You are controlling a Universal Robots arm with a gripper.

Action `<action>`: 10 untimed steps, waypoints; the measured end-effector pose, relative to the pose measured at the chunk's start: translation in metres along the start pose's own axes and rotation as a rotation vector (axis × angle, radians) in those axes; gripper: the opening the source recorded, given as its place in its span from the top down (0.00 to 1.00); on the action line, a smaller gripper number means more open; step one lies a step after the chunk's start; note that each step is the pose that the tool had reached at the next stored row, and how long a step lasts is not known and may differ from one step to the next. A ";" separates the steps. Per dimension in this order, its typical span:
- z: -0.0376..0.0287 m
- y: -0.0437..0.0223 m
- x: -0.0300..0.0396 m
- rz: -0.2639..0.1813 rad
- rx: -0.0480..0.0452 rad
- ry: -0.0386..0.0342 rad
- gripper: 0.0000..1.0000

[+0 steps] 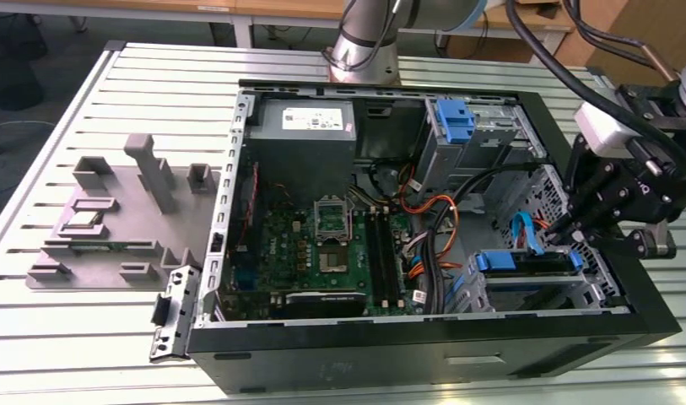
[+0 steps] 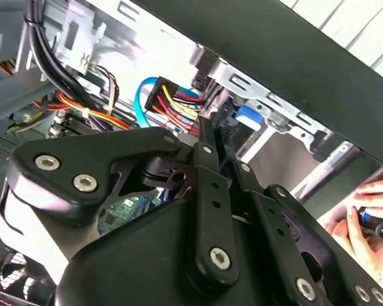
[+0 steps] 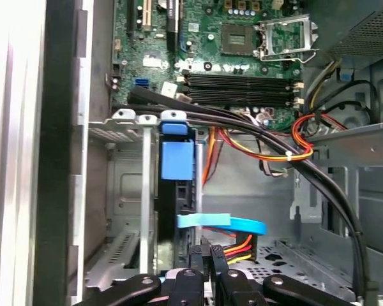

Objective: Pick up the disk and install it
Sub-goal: 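Insert the second disk wire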

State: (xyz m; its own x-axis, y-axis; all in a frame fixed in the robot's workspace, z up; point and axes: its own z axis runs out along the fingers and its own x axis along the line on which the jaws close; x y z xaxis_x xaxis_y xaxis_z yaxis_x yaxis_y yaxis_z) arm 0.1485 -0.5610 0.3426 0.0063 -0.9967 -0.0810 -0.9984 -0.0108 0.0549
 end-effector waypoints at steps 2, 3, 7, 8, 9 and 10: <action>-0.0002 0.0001 0.0025 0.000 0.0000 0.0024 0.83; -0.0002 0.0001 0.0035 0.000 0.0000 0.0036 0.83; -0.0006 0.0001 0.0084 0.001 0.0000 0.0086 0.83; -0.0007 0.0001 0.0094 0.001 0.0000 0.0101 0.83; -0.0007 0.0002 0.0102 0.001 -0.0001 0.0113 0.83; -0.0005 0.0002 0.0107 0.001 -0.0001 0.0122 0.83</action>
State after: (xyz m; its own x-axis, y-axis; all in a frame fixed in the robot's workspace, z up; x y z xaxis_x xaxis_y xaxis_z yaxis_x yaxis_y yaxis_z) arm 0.1484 -0.5717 0.3423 0.0062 -0.9976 -0.0688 -0.9984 -0.0100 0.0551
